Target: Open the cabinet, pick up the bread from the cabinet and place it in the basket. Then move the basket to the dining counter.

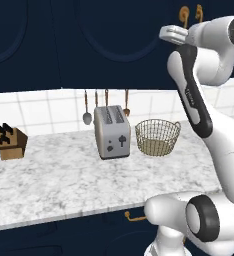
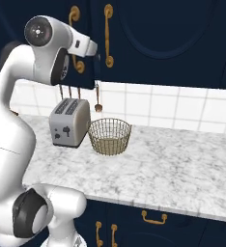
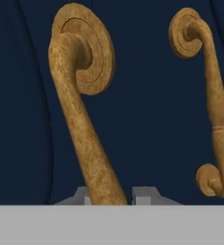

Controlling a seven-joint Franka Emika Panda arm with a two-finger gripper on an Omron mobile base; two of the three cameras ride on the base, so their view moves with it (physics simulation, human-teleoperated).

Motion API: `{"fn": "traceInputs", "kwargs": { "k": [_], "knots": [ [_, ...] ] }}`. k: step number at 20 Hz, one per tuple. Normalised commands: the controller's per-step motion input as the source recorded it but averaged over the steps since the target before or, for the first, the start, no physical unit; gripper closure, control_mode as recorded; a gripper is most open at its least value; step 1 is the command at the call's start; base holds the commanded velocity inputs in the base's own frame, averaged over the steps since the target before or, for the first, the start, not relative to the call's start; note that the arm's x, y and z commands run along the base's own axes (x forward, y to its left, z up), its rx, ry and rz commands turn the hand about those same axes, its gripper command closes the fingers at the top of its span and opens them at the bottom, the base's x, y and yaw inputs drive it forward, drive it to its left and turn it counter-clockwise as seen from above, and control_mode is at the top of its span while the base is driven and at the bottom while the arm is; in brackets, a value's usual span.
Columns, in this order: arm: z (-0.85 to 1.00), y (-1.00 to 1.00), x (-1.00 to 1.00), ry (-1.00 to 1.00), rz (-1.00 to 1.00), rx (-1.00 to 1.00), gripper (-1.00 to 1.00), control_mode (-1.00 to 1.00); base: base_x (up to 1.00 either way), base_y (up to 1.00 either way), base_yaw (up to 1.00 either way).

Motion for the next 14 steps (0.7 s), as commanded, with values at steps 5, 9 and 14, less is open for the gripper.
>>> {"fn": "traceInputs", "kwargs": {
  "k": [5,9,14],
  "knots": [
    [0.47,0.26,-1.00,0.09,-0.01,0.00,1.00,-1.00,0.00,0.00,0.00],
    [0.34,0.37,-1.00,0.07,-0.02,-0.01,1.00,-1.00,0.00,0.00,0.00],
    [0.15,0.52,-1.00,0.02,-0.02,-0.02,1.00,-1.00,0.00,0.00,0.00]
  ]
}}
